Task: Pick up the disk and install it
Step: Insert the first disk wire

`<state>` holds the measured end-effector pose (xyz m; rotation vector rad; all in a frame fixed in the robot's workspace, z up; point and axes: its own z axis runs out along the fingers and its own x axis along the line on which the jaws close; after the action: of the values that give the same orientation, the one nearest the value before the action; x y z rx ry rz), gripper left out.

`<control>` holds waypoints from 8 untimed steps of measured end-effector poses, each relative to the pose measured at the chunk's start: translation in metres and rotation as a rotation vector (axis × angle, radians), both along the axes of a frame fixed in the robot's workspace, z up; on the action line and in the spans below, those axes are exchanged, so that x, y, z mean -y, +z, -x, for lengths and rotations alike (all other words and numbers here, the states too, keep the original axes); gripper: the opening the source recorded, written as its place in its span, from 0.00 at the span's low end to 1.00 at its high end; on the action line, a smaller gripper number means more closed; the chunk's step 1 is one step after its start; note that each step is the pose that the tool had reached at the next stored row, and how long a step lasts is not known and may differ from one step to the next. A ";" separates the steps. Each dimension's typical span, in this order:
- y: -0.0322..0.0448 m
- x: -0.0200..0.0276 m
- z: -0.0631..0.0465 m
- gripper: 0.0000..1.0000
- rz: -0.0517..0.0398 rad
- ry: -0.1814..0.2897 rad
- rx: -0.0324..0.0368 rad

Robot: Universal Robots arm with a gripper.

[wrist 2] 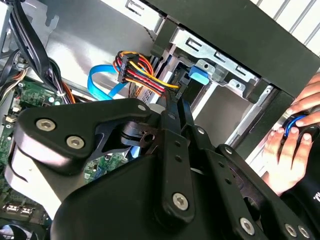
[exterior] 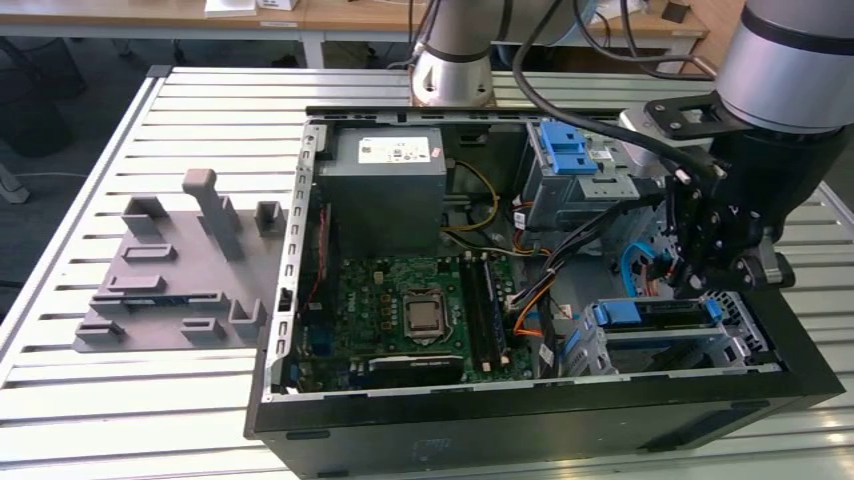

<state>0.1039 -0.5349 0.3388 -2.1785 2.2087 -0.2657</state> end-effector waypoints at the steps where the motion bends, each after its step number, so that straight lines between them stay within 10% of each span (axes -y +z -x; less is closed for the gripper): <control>1: -0.0005 0.0002 0.001 0.16 -0.0012 0.002 0.0023; 8: -0.0031 0.0018 0.006 0.16 -0.0205 0.011 0.0188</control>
<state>0.0984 -0.5367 0.3356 -2.1679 2.1793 -0.2609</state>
